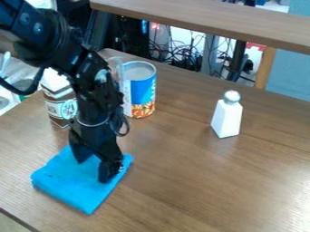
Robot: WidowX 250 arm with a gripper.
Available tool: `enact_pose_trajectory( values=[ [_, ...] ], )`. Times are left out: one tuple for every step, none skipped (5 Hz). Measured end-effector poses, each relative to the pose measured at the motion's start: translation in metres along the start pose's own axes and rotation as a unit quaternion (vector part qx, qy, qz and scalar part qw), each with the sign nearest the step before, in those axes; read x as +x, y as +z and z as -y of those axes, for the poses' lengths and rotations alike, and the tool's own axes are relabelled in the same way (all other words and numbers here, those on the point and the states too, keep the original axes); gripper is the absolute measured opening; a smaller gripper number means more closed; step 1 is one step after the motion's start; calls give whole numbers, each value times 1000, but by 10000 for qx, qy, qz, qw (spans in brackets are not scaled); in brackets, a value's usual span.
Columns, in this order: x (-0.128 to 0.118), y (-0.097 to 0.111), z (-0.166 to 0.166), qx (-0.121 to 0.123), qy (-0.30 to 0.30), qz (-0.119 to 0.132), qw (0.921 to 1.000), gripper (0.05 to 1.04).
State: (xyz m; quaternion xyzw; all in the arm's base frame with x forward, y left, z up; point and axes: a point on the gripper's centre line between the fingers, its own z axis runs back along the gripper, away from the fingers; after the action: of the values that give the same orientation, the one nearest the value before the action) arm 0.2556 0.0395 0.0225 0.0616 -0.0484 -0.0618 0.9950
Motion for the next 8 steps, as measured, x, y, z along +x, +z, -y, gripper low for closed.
enact_pose_trajectory(
  values=[
    [19, 3, 40, -288, -353, 133, 9989, 1001],
    [35, 10, 90, -501, -867, 261, 9946, 1001],
    [43, 16, 126, -589, -1308, 324, 9891, 1001],
    [46, 22, 175, -686, -1896, 418, 9786, 1001],
    [45, 27, 211, -813, -2277, 500, 9690, 1001],
    [44, 31, 237, -912, -2547, 564, 9611, 1001],
    [37, 33, 250, -873, -2687, 502, 9579, 1001],
    [28, 40, 234, -642, -2676, 475, 9602, 1001]
  ],
)
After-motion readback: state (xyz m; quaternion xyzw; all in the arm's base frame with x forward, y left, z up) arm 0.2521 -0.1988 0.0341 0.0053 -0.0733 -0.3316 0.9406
